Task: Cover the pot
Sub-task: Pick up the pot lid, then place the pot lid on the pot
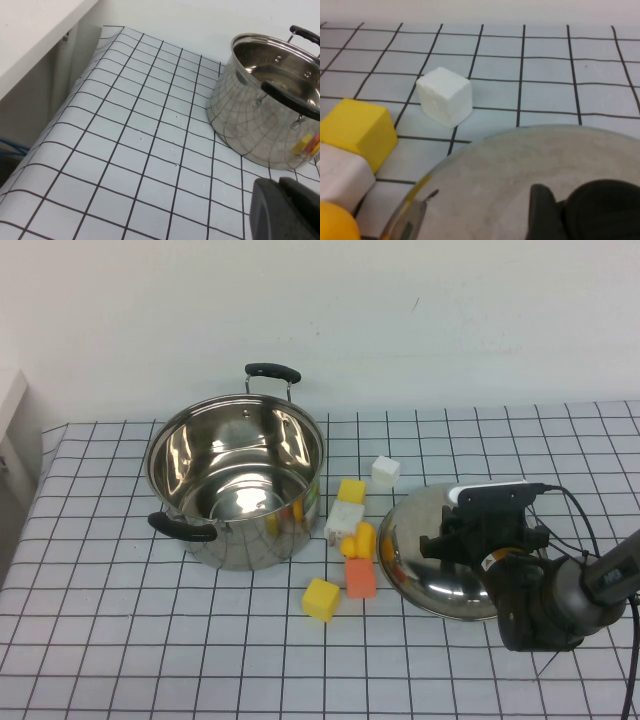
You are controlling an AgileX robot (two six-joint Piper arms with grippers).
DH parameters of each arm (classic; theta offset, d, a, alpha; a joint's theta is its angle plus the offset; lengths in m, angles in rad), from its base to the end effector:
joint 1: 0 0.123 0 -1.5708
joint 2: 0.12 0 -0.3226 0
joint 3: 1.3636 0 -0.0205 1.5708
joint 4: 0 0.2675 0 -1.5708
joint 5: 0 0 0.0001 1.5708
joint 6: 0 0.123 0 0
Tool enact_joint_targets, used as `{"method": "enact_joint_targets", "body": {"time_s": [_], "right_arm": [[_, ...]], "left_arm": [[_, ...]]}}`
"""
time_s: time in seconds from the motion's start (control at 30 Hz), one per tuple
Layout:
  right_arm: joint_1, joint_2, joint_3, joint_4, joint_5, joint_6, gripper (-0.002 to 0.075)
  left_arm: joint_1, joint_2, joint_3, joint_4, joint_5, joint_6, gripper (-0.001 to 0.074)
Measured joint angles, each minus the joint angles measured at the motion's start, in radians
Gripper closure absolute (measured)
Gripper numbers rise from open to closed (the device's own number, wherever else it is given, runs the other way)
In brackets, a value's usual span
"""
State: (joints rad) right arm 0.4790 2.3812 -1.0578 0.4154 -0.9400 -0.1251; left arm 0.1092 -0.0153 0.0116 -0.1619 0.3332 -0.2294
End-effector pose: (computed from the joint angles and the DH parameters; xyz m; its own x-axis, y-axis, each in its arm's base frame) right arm 0.4405 0.1836 0.0311 -0.3137 -0.0255 -0.9492 -0.1235 0.9922 0.0142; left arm 0.0634 0.0004 0.1723 -0.1960 -0.3965 -0.8969 -0.1413 0.9165 -0.3743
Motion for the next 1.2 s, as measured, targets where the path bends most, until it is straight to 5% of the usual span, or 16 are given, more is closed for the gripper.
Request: {"method": "enact_joint_targets", "body": {"time_s": [0.23,0.63,0.9,1.2], "right_arm": [[-0.004,-0.054,0.018,-0.002,0.061,-0.090,0.0381],[-0.060,-0.585,0.106,0.056,0.572,-0.328,0.0381],[0.017,-0.737,0.033,-0.118,0.578,-0.194,0.0381],[0.130,-0.499,-0.240,-0.315,0.419,0.046,0.0381]], "left_arm": [[0.000,0.000,0.000,0.000,0.000,0.000,0.0738],[0.000,0.000,0.000,0.000,0.000,0.000,0.0738],[0.000,0.000,0.000,0.000,0.000,0.000,0.0738],[0.000,0.000,0.000,0.000,0.000,0.000,0.0738]]}}
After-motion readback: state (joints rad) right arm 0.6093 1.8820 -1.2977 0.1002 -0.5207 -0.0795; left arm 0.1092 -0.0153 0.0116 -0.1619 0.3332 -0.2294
